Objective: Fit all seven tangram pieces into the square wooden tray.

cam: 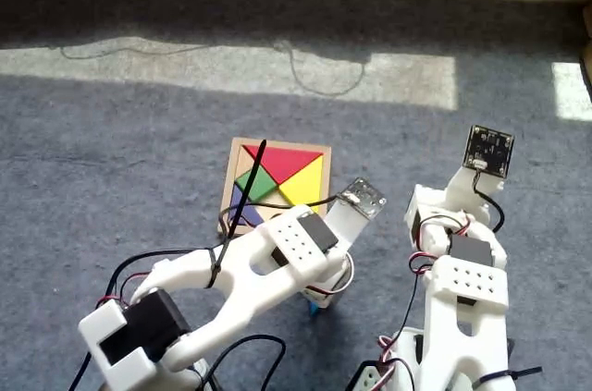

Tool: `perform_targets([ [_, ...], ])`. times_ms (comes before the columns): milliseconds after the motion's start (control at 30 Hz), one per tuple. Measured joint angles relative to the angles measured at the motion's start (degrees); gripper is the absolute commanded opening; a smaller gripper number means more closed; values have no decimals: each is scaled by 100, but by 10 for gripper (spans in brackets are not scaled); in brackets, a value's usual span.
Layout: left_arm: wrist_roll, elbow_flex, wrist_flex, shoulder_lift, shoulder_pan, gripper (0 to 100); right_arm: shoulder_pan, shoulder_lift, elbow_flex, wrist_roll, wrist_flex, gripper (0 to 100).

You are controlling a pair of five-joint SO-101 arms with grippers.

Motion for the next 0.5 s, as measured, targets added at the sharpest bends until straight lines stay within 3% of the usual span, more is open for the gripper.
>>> perform_targets([
  [267, -26, -563, 255, 686, 44, 114, 0, 0, 0, 0, 0, 10],
  [500, -167, -1424, 844, 1433, 62, 108, 62, 0, 0, -18, -18, 10],
])
